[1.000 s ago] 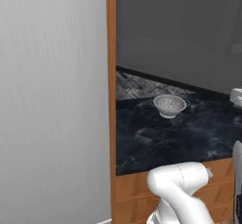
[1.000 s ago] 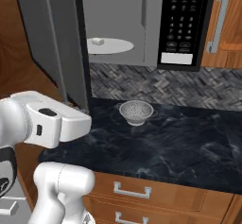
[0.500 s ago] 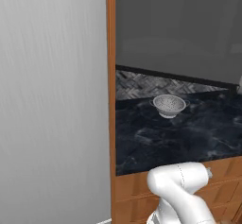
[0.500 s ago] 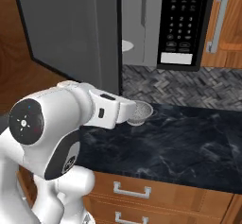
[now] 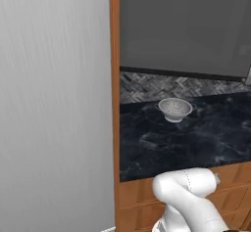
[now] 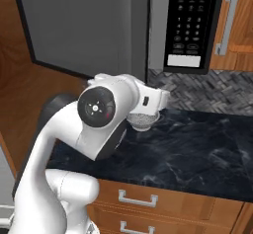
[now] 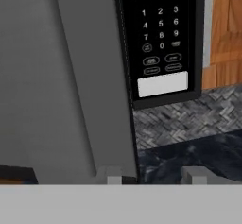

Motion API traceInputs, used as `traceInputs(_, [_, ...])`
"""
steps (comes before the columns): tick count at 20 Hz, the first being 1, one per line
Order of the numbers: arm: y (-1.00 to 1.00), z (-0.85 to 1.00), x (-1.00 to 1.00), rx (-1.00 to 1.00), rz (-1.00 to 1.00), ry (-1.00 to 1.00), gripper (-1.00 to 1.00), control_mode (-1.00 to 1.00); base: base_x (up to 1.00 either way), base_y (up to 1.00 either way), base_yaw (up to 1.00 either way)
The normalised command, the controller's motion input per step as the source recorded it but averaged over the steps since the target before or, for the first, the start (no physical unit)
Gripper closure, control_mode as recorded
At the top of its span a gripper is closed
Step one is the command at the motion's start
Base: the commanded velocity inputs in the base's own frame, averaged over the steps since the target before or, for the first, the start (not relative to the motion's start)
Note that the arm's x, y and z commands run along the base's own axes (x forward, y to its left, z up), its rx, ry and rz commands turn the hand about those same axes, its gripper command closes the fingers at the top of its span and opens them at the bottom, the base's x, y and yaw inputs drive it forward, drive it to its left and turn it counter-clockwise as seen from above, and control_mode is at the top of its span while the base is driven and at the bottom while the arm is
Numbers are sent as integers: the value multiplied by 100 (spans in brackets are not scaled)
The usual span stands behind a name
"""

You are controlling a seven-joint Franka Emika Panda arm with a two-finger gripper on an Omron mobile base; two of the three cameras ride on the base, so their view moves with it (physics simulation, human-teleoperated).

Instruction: Close the microwave door.

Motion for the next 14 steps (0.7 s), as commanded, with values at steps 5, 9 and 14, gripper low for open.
traceInputs(5, [0, 0, 99, 1, 7, 0, -100, -100, 0, 0, 0])
traceInputs(9, [0, 0, 100, 0, 5, 0, -100, -100, 0, 0, 0])
traceInputs(14, [0, 0, 93, 0, 6, -1, -100, -100, 0, 0, 0])
